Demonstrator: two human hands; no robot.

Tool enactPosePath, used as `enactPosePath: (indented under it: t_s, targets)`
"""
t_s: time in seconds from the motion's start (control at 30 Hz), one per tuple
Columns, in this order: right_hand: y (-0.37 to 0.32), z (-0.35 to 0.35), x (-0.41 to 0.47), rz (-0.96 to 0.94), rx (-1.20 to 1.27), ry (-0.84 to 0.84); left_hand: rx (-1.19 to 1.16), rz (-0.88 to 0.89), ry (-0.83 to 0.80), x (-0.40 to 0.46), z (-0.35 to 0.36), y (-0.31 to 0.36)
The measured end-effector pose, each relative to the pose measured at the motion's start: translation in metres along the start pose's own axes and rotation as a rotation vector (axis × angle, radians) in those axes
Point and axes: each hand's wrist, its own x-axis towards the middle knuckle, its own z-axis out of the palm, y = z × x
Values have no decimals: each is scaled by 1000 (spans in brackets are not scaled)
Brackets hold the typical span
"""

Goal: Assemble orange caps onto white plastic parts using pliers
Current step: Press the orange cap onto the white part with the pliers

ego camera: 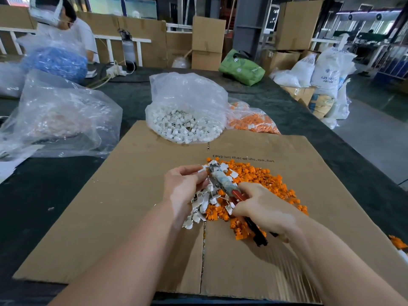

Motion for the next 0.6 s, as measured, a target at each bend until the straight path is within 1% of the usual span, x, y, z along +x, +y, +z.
enactPosePath:
  t_s: [0.17, 0.43, 0.53, 0.6]
  targets:
    - [-2, -1, -4, 1, -19, -25, -4, 0, 14, 0, 2, 3]
    - [3, 8, 4, -58, -80, 44, -33, -43, 27, 0, -2, -2]
    - [11, 14, 5, -100, -41, 94, -45, -46, 22, -1, -3, -4]
    - [15, 16, 5, -109, 43, 122, -50, -40, 19, -1, -3, -4]
